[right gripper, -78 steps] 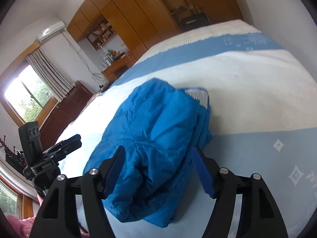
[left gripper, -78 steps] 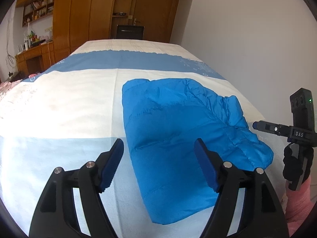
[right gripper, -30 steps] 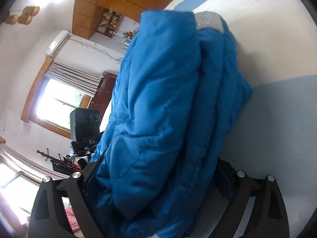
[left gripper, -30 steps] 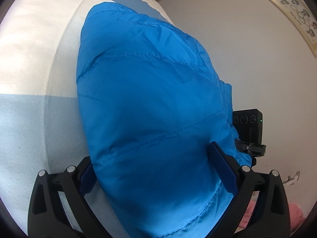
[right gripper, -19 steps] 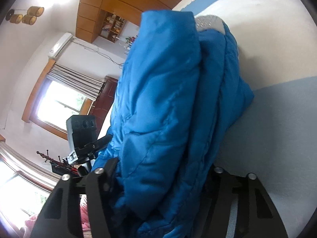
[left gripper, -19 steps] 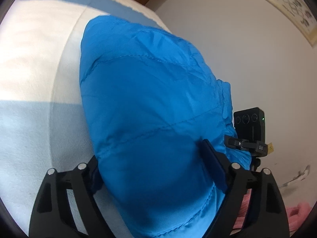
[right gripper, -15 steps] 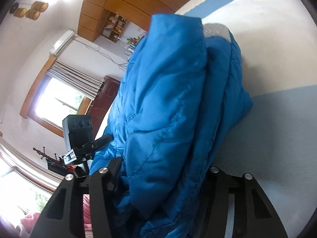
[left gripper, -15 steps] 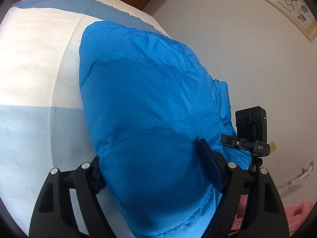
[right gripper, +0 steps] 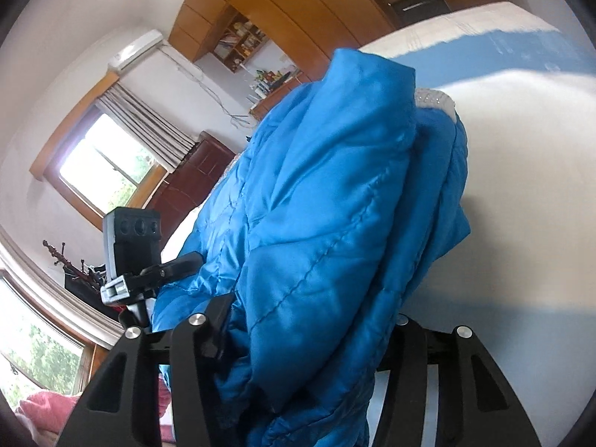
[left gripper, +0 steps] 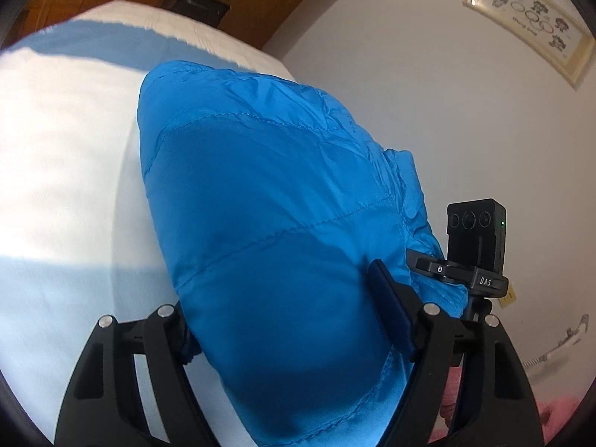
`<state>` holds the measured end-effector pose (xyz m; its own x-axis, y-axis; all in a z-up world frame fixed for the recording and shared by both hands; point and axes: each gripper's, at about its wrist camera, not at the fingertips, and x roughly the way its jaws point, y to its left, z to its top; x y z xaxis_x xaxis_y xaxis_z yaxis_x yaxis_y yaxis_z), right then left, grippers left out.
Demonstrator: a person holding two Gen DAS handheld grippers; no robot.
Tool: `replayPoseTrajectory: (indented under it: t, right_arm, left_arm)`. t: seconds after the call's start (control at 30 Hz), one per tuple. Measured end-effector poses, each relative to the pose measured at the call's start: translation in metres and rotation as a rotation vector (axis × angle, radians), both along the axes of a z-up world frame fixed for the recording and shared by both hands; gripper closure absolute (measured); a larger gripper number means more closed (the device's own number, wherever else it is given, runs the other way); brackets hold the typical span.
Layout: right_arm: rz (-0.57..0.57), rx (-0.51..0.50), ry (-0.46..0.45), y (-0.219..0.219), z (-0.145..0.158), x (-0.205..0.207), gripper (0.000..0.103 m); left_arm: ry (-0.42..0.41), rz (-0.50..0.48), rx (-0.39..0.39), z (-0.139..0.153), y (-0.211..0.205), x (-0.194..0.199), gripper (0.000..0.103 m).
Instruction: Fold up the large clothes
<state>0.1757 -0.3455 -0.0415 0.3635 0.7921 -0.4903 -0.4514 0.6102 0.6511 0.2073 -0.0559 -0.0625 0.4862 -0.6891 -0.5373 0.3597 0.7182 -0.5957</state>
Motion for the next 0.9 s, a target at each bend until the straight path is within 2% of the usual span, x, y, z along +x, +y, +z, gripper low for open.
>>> replayPoseTrajectory:
  t: [0.27,0.5,0.63,0.73,0.9]
  right_arm:
    - [0.051,-0.039,-0.074,0.040,0.024,0.089,0.051]
    - [0.074,-0.030,-0.059,0.061,0.002,0.162,0.051]
    - [0.078,-0.040,0.000,0.072,-0.022,0.184,0.051]
    - [0.079,-0.031,0.029,0.071,-0.039,0.186,0.049]
    - [0.059,-0.010,0.068,0.068,-0.046,0.192,0.040]
  left_arm:
    - [-0.059,0.089,0.028,0.007,0.026,0.064,0.027]
    - [-0.042,0.144,0.023,-0.015,0.047,0.120,0.027]
    - [0.011,0.156,0.031,-0.039,0.054,0.140,0.027]
    - [0.017,0.149,0.048,-0.049,0.064,0.135,0.026]
    - [0.019,0.155,0.065,-0.049,0.066,0.127,0.022]
